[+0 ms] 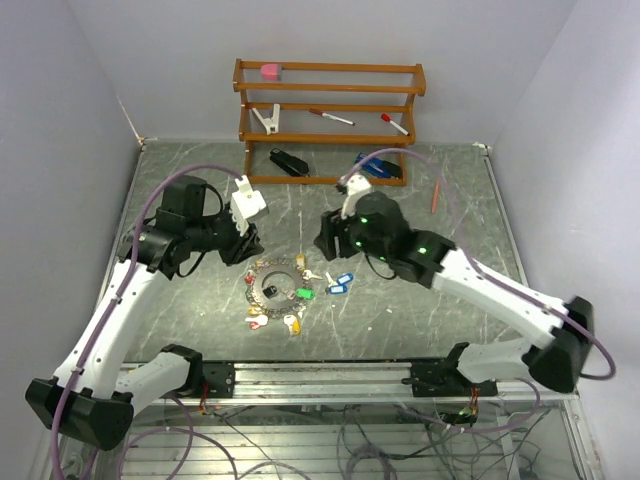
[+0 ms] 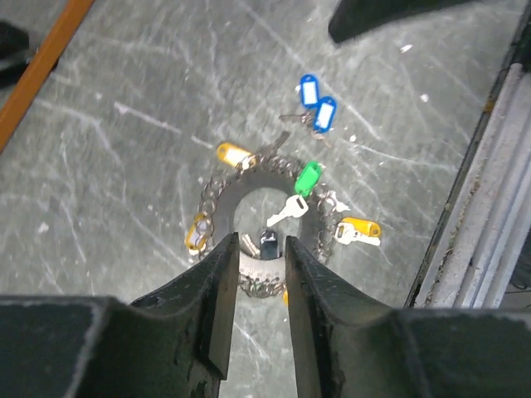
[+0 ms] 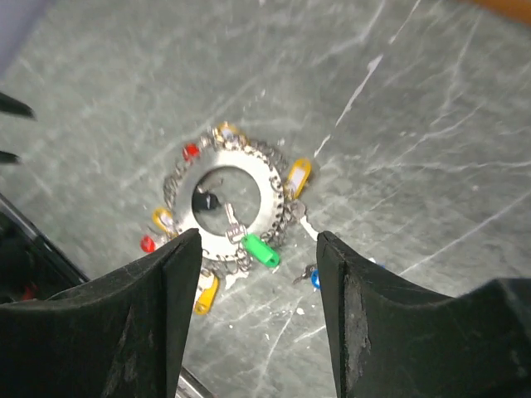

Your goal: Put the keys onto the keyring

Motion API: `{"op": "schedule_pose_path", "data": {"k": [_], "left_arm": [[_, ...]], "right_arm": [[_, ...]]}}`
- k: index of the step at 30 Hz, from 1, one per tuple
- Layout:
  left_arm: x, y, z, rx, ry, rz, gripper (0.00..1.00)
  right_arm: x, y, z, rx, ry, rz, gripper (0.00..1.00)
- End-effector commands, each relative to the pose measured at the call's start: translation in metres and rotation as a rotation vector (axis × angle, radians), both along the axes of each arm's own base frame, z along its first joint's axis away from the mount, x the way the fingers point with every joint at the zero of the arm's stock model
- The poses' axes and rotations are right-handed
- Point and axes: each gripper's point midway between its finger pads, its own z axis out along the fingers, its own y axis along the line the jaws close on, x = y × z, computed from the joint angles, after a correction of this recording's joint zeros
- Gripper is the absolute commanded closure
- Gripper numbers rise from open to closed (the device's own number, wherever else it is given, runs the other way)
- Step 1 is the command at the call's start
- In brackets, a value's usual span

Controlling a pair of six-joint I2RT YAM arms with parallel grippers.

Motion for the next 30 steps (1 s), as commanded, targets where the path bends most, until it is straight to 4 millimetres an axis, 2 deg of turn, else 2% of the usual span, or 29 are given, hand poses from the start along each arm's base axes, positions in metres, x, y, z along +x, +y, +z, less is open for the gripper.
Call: {"op": "schedule_pose_path", "data": {"k": [1,3,8,12,17,22,25,30], "left_arm": [[0.027,0.016,0.000,0.032,-0.049,0.155,0.58],[0.032,0.016,-0.005,0.034,-0.030,0.170,0.58],[0.044,0.019,-0.017,0.021,0.003,0.210,0.57],[0.051,0.023,-0.018,0.002,0.016,0.242,0.58],[0.058,0.026,-0.016,-0.021,0.025,0.256,0.58],[0.061,0.026,-0.018,-0.031,0.039,0.256,0.58],[0.062,0.026,-0.020,-0.029,0.039,0.254,0.59],[0.065,0.026,-0.022,-0.034,0.042,0.255,0.59]], "right_arm": [[0.001,0.036,-0.056,-0.100,0.095,0.189,0.43],[0.007,0.045,-0.084,-0.175,0.140,0.224,0.44],[0.020,0.068,-0.115,-0.254,0.100,0.368,0.46],[0.026,0.072,-0.156,-0.384,0.105,0.467,0.47],[0.036,0.079,-0.174,-0.447,0.054,0.548,0.50],[0.043,0.074,-0.196,-0.504,0.045,0.593,0.53],[0.049,0.073,-0.205,-0.518,0.032,0.614,0.55],[0.058,0.084,-0.214,-0.518,0.023,0.635,0.59]]}}
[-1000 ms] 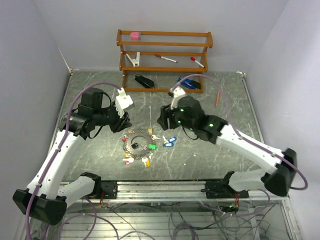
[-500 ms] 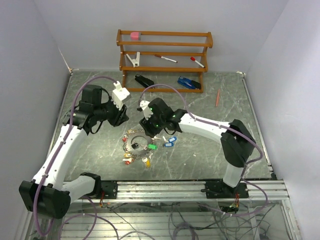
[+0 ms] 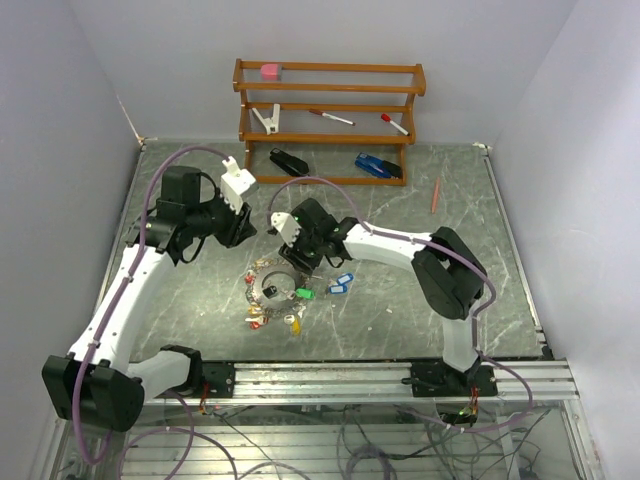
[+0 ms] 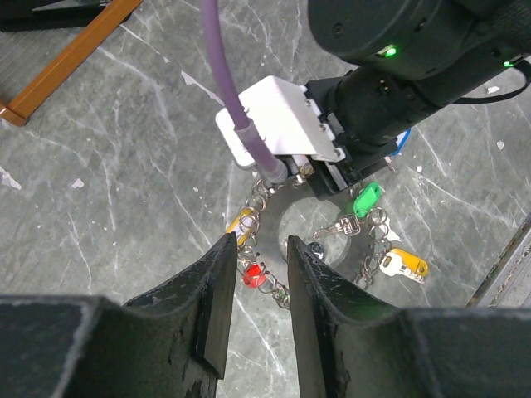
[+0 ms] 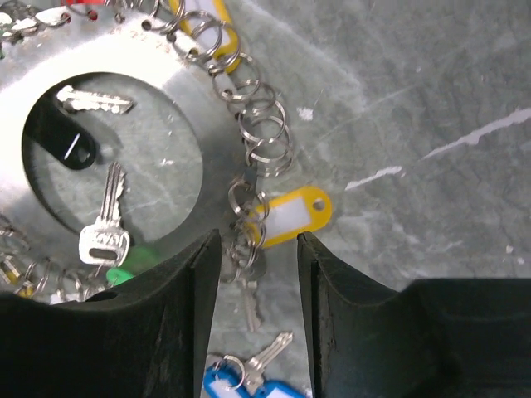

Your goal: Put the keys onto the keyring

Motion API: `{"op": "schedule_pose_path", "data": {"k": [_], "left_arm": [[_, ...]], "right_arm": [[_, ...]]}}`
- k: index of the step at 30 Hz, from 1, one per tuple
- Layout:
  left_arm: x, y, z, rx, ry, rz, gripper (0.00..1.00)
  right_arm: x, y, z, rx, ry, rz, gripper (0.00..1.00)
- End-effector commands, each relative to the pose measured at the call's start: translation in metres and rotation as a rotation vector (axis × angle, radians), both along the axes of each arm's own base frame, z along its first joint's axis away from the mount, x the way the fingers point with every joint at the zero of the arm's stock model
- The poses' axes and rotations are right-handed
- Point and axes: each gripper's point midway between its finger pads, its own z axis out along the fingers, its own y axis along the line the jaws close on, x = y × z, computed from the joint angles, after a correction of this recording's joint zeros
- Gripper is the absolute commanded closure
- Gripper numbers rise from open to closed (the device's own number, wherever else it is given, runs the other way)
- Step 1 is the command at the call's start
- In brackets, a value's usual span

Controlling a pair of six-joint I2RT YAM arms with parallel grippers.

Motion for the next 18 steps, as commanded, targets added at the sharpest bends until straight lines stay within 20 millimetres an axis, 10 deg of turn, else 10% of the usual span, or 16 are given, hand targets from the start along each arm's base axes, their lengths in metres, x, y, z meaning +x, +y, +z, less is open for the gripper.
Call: {"op": "schedule_pose_path", "data": {"k": [1,18], "left_arm": [[0.008,-0.003,0.004,-0.028,-0.016,-0.007,0.59],[0.011,-0.001,0.005,-0.034,-0.014,-0.016,0.60]], "right_arm": [[0.017,0.019,0.006,0.042,-0.053,0.048,0.59],[0.013,0.017,-0.022,-0.005,-0.008,0.061,0.69]]}}
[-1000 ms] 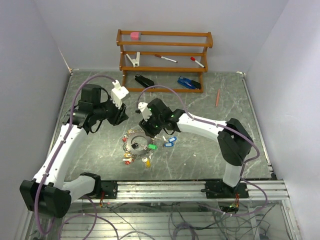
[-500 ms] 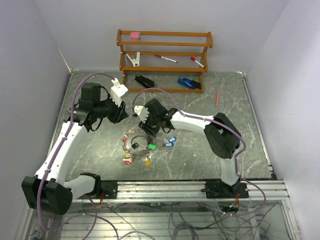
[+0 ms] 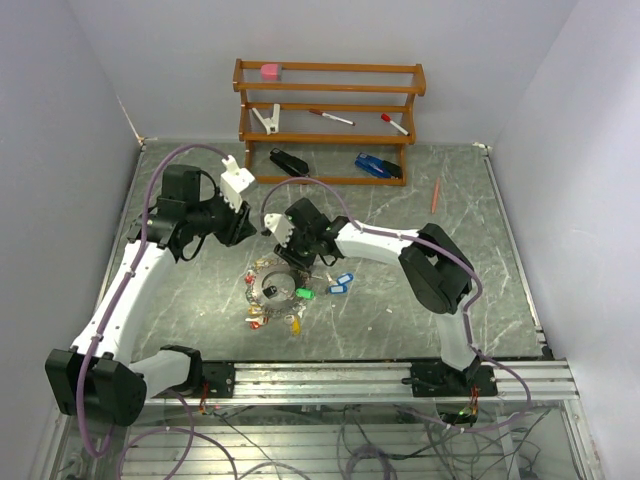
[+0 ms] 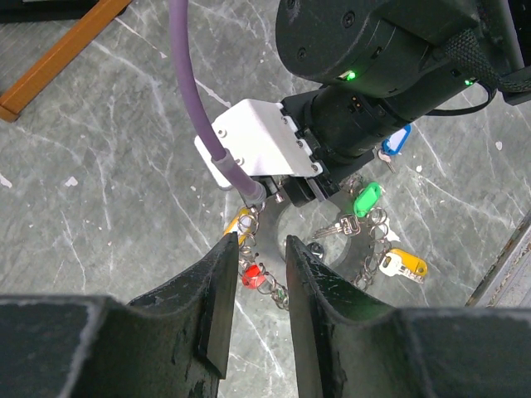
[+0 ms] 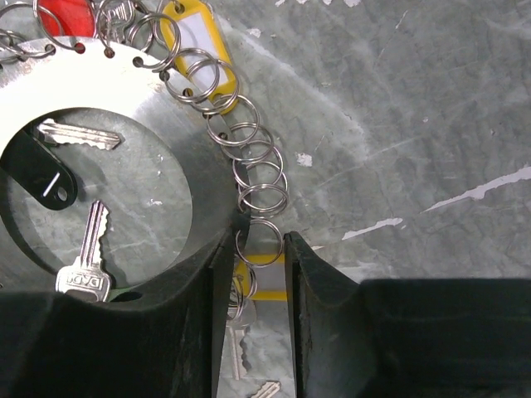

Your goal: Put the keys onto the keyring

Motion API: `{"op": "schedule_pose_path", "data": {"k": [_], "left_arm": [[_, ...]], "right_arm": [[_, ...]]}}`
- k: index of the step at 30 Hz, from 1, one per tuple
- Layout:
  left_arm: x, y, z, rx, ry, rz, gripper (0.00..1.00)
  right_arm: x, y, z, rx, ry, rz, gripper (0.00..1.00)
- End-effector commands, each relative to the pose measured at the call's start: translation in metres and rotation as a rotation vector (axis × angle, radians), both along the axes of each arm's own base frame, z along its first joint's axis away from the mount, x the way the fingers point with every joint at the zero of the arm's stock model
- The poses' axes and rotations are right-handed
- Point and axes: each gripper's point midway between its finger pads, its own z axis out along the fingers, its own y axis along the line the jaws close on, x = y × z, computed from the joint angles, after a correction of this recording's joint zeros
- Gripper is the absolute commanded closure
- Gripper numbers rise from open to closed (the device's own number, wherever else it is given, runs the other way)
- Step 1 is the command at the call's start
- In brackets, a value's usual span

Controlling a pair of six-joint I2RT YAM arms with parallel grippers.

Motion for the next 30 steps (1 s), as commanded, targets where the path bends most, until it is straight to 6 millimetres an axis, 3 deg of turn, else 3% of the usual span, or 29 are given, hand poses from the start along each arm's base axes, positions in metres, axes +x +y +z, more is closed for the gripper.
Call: {"op": "schedule_pose_path", "data": {"k": [1,6,10,14,19,30], "left_arm": [[0.006,-0.002,0.010,-0.025,-0.034,-0.014,0.60],[0.006,-0.002,0.011,-0.029,-0.032,-0.017,0.61],[0.006,0.000,0.012,-0.023,-0.039,-0.009,0.61],[0.006,0.001,0.016,-0.025,-0.047,-0.003,0.61],[0.009,0.003,0.018,-0.024,-0.049,0.011,0.61],[0.013,0.004,0.020,-0.032,-0.050,0.023,0.58]], "right_arm": [[-0.002,-0.003,-0.007,-0.012,0.010,0.004,0.71],[0.000,0.002,-0.009,-0.004,0.032,-0.013,0.78],[0.014,0.013,0.010,0.069,0.007,-0.096,0.66],[0.018,0.033,0.028,0.167,0.058,-0.134,0.61],[0.021,0.045,0.023,0.171,0.112,-0.160,0.62],[0.017,0.042,-0.006,0.099,0.197,-0.221,0.69]]}}
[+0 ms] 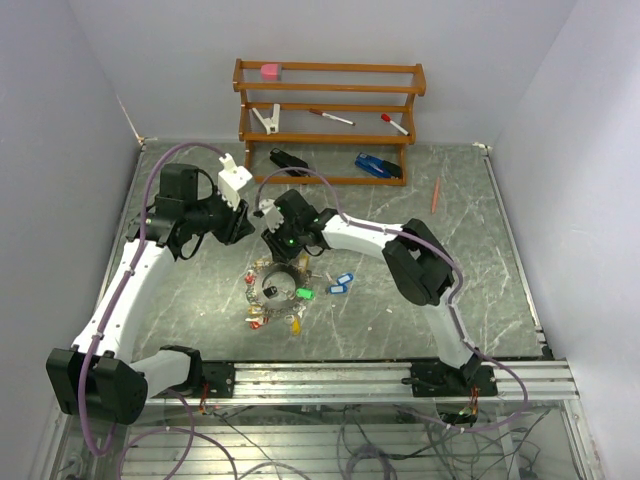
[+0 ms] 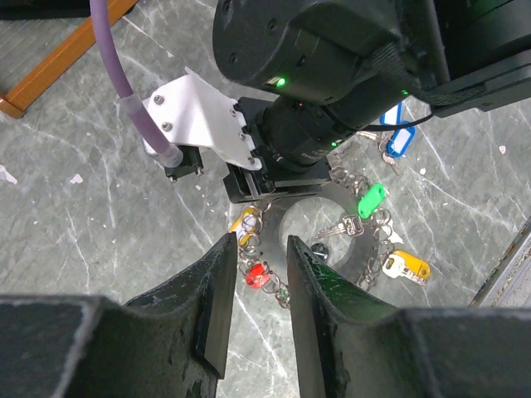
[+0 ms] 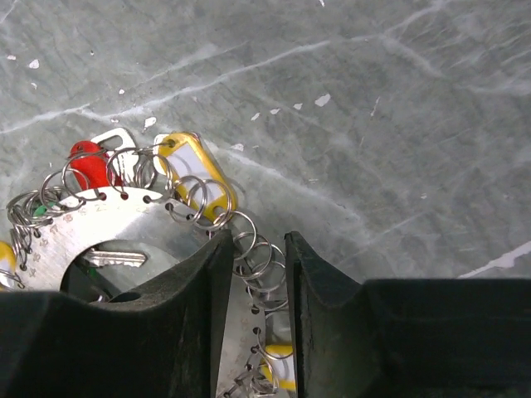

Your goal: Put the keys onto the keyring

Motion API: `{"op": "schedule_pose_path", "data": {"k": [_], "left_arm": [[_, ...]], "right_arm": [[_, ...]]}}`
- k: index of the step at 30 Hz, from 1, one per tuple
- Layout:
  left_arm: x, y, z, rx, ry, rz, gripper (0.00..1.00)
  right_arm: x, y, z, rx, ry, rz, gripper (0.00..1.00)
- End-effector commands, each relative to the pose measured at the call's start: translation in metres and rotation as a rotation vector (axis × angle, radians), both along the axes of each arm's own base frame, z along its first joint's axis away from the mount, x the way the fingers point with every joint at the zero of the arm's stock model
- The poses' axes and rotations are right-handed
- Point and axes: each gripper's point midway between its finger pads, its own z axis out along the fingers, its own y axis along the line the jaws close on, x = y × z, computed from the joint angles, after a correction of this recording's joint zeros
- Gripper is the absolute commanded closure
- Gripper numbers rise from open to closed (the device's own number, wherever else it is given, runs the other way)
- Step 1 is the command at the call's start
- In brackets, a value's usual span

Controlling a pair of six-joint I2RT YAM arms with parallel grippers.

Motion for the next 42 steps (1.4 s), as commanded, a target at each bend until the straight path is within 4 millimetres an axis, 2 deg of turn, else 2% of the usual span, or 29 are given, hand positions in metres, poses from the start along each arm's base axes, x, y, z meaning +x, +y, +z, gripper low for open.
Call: {"op": "schedule_pose_path", "data": {"k": [1,6,11,12,13,14,17,21,23,28,42], "left_arm": [[0.009,-0.001,0.020,-0.027,-0.053,0.008,0.58],[0.009,0.001,0.021,-0.020,-0.059,0.011,0.58],[0.007,0.003,0.022,-0.013,-0.066,0.011,0.59],[0.007,0.003,0.021,-0.013,-0.065,0.011,0.59],[0.007,0.003,0.022,-0.014,-0.067,0.011,0.59],[0.007,0.003,0.022,-0.014,-0.068,0.010,0.59],[0.007,0.002,0.023,-0.017,-0.067,0.008,0.59],[0.007,0.002,0.024,-0.021,-0.067,0.005,0.59],[0.006,0.001,0.024,-0.025,-0.069,0.004,0.59],[0.005,0.001,0.025,-0.023,-0.071,0.001,0.59],[0.004,0.002,0.023,-0.017,-0.074,0.002,0.60]], "right_arm": [[-0.002,-0.002,-0.012,-0.037,0.069,-0.037,0.69],[-0.007,0.000,-0.017,-0.041,0.125,-0.054,0.80],[-0.013,-0.003,-0.016,-0.044,0.152,-0.069,0.83],[-0.014,-0.004,-0.014,-0.046,0.156,-0.079,0.83],[-0.013,-0.005,-0.011,-0.045,0.156,-0.093,0.78],[-0.012,-0.007,-0.008,-0.045,0.154,-0.112,0.69],[-0.009,-0.009,0.008,-0.035,0.146,-0.163,0.60],[-0.008,-0.010,0.019,-0.064,0.192,-0.214,0.60],[-0.012,-0.007,0.021,-0.059,0.235,-0.232,0.65],[-0.021,-0.001,0.016,-0.059,0.310,-0.236,0.73],[-0.016,-0.006,-0.012,-0.100,0.338,-0.265,0.72]]}}
